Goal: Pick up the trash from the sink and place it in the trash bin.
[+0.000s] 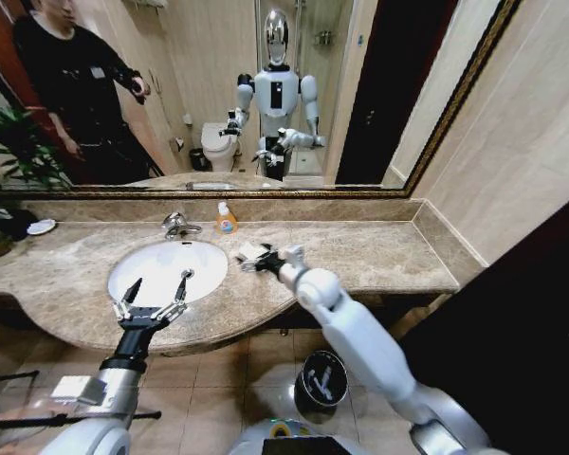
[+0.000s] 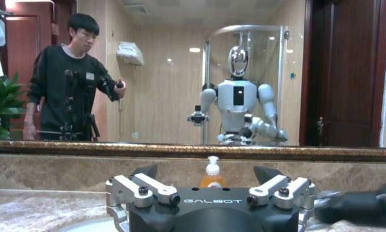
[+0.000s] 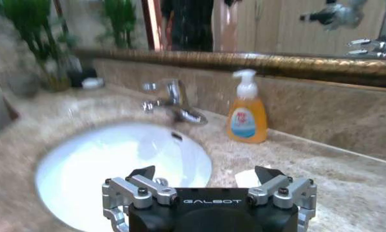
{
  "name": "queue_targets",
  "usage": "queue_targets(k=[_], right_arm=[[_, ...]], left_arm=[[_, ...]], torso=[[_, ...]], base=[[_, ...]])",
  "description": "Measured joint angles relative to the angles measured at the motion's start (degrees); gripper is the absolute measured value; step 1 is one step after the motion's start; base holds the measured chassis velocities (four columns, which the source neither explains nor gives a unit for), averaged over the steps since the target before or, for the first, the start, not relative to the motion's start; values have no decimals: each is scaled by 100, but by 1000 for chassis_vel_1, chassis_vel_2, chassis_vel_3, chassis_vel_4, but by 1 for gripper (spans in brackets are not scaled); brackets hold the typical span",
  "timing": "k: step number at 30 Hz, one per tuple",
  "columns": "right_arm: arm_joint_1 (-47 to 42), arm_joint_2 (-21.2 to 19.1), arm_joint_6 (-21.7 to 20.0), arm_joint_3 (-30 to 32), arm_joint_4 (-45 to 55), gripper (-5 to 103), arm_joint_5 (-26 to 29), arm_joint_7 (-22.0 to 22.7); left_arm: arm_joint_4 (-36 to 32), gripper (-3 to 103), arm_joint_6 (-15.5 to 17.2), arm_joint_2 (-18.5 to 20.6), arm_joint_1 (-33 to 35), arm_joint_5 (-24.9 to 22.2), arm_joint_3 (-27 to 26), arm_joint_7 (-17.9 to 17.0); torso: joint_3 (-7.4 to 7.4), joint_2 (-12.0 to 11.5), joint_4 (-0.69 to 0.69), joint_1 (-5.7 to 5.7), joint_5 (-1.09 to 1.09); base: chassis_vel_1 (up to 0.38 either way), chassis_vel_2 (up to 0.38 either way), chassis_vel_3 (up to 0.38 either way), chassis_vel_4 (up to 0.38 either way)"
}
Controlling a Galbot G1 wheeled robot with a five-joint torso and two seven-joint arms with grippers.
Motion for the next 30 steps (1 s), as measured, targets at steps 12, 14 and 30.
queue_targets(k=[12, 14, 30], right_arm=[[648, 340, 90, -171, -1330, 100, -673, -22], [670, 329, 91, -166, -1434, 100, -702, -28], [838, 195, 63, -120, -1924, 73, -711, -55]], left_arm=[[0, 100, 0, 0, 0, 0, 0, 1], [0, 100, 0, 0, 0, 0, 0, 1], [0, 100, 0, -1, 0, 0, 0, 1]], torso=[[0, 0, -1, 0, 2], [0, 0, 0, 0, 3], [0, 0, 0, 0, 3]], base=[[0, 0, 0, 0], [0, 0, 0, 0], [0, 0, 0, 0]])
